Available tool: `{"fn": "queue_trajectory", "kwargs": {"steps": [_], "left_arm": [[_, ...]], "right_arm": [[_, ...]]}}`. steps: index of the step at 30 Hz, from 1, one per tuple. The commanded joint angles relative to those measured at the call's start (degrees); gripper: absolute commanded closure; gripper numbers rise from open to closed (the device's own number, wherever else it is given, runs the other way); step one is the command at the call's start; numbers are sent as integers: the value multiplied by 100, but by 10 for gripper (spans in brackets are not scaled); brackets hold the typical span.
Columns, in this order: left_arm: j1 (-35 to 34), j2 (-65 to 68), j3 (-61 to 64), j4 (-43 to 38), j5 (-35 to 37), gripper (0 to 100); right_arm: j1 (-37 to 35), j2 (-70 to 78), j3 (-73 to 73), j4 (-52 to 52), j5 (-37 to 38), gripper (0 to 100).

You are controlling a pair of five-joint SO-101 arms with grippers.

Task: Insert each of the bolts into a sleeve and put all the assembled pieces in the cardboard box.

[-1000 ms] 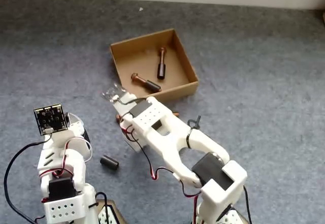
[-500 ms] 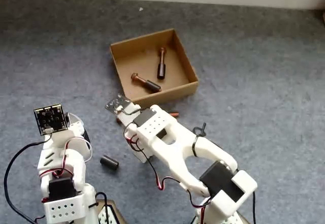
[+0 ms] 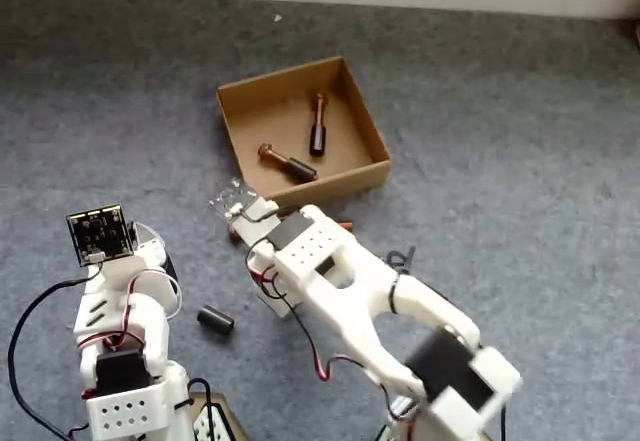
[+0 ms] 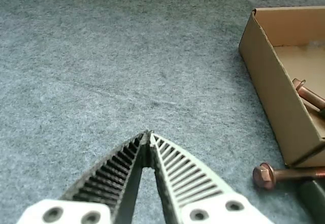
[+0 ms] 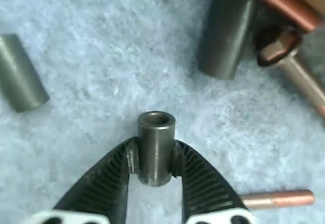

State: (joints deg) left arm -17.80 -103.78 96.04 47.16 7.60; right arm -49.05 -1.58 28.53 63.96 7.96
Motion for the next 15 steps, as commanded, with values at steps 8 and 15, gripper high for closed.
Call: {"fn": "queue_trajectory", "kwargs": {"steps": [8, 15], "left_arm": [[48, -66, 31, -9, -62, 992], [866, -57, -945, 1108, -35, 992]], "right_arm": [[760, -3284, 1007, 488, -897, 994], [2334, -4901, 2747, -813, -1925, 994]]}}
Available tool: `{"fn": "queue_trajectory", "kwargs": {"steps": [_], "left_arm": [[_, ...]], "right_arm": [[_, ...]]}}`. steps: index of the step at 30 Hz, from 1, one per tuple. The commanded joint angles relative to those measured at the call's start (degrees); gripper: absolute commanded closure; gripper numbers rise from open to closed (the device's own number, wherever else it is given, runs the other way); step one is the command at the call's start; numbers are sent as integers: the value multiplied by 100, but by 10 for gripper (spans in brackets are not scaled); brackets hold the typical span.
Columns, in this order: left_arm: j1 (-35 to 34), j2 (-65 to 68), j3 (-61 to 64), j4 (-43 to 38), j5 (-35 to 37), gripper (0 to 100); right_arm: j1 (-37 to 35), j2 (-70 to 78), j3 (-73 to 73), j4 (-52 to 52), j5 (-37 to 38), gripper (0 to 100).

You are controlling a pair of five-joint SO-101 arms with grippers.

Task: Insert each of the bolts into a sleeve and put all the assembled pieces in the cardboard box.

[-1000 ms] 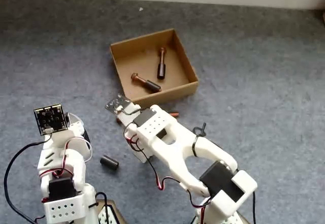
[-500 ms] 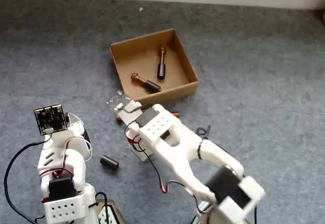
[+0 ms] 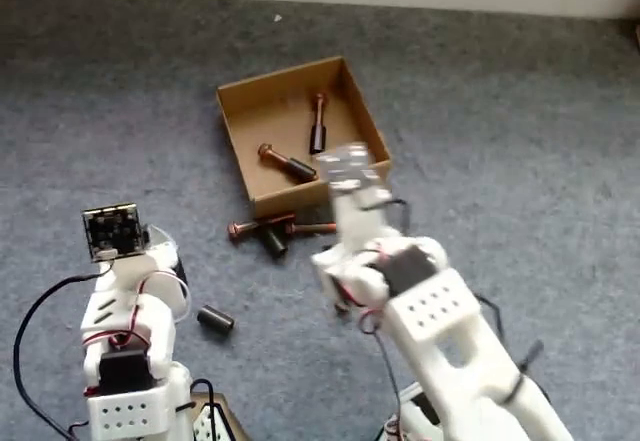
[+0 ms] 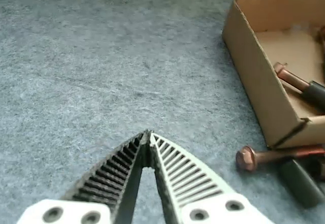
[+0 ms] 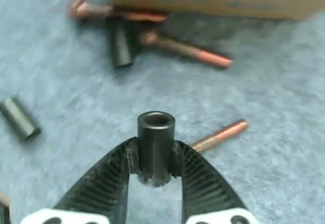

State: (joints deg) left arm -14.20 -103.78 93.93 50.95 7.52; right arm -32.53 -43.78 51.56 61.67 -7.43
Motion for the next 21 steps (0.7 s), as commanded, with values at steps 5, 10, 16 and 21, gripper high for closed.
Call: {"fn": "queue_trajectory", "kwargs": {"steps": [5, 10, 16, 21], "left_arm": [[813, -22, -1508, 1231, -18, 992], [1262, 1323, -2176, 1275, -18, 992], [2070, 4119, -3873, 1820, -9, 992], [2440, 5833, -4769, 1820, 35, 992]], "right_arm": [[1420, -1332, 1455, -1622, -932, 994], [1543, -1604, 2018, -2360, -1204, 994], [2132, -1622, 2105, -2738, -1240, 994], [2686, -1622, 2114, -2958, -1240, 994]]}}
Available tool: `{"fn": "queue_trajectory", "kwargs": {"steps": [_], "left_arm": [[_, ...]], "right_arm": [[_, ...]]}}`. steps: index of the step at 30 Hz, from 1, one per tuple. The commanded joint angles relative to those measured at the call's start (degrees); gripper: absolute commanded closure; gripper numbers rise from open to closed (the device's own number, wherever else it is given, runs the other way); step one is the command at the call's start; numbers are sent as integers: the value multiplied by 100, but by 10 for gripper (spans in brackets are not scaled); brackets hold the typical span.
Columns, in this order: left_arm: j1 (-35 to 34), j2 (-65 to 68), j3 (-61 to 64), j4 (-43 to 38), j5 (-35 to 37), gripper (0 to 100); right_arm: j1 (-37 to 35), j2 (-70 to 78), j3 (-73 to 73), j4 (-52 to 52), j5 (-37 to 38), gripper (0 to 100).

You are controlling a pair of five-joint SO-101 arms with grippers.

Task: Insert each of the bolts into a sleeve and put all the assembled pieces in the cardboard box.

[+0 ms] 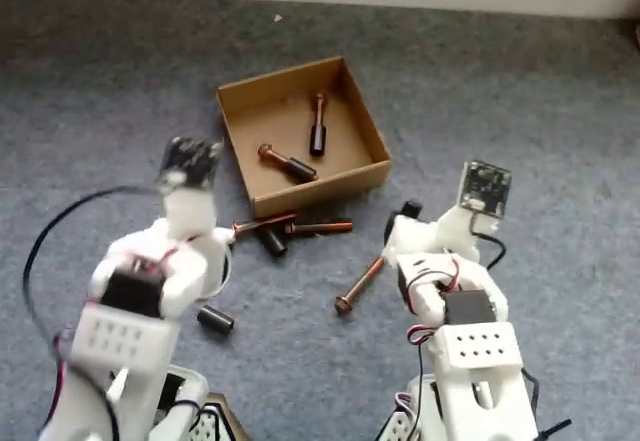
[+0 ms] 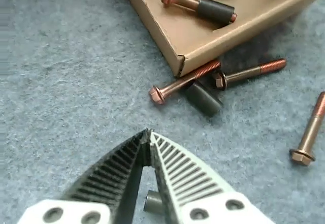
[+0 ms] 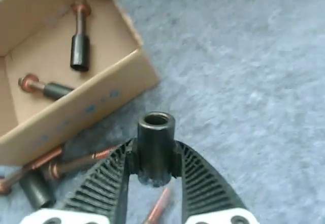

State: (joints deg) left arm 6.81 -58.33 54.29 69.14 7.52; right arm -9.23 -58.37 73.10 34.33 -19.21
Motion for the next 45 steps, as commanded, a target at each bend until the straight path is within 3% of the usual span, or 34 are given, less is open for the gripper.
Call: {"fn": "queue_trajectory", "kwargs": {"steps": [1, 6, 13, 15, 22, 28, 33, 38, 45], "left_arm": [[444, 1560, -936, -53, 158, 992], [945, 2703, -1604, -246, 835, 983], [1358, 4048, -2466, -290, 1591, 732], [1437, 4382, -2695, -290, 1908, 701], [1842, 5297, -3363, -290, 2840, 758], [1895, 5965, -3934, -299, 4809, 793], [1877, 6659, -4303, -299, 5987, 732], [1859, 7503, -4646, -299, 6268, 655], [1613, 8409, -5191, -255, 6637, 652]], "right_arm": [[497, -163, -48, -268, -62, 994], [963, -171, -75, -347, -70, 994], [1033, -171, -84, -347, -70, 994], [1033, -171, -84, -347, -70, 994], [1033, -171, -84, -347, -70, 994], [1033, -171, -84, -347, -70, 994], [1033, -171, -84, -347, -70, 994], [1033, -171, -84, -347, -70, 994], [1033, -171, -84, -347, -70, 994]]}}
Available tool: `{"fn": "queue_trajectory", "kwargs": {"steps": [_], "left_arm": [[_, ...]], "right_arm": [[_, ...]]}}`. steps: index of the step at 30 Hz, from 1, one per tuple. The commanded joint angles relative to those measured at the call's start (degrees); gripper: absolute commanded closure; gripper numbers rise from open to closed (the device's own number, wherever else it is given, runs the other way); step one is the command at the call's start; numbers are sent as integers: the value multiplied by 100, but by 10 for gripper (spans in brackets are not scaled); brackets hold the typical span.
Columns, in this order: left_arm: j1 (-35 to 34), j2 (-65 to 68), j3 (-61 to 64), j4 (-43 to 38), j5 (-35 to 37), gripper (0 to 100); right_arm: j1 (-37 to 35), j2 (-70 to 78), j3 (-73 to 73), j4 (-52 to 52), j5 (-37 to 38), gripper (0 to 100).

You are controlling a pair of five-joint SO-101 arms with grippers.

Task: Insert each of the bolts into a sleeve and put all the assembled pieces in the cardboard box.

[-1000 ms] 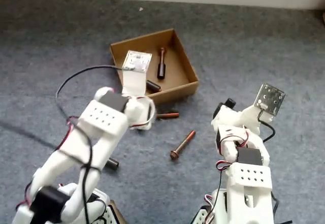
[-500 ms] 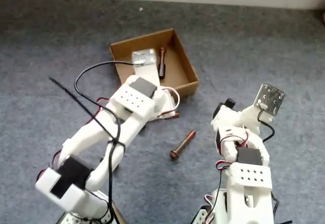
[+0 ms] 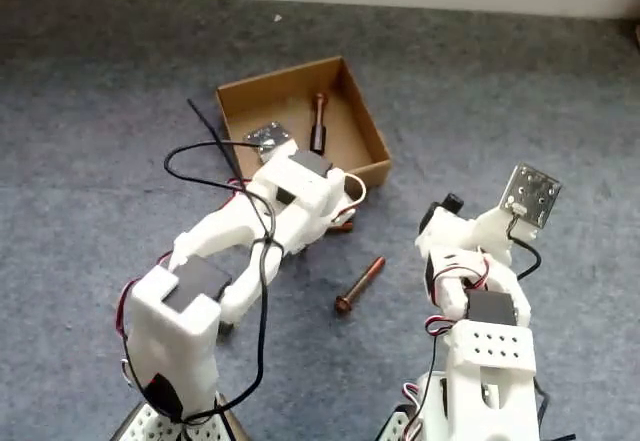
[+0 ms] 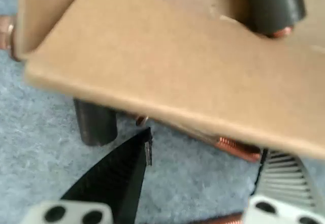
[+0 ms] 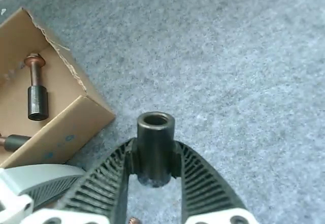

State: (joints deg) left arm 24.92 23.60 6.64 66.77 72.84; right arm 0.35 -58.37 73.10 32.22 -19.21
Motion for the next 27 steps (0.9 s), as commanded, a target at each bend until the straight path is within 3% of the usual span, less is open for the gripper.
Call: {"fn": "queue_trajectory", "kwargs": {"steps": [1, 8, 16, 27], "left_arm": [[-233, 277, -470, -9, 114, 652], [-629, 347, -470, -9, 448, 678], [-655, 356, -435, -9, 448, 1000], [-532, 163, -637, 774, 431, 994]], "right_arm": [[75, -171, -84, -136, -70, 994], [57, -171, -84, -136, -70, 994], [48, -171, -84, -136, -70, 994], [48, -171, -84, -136, -70, 994]]}}
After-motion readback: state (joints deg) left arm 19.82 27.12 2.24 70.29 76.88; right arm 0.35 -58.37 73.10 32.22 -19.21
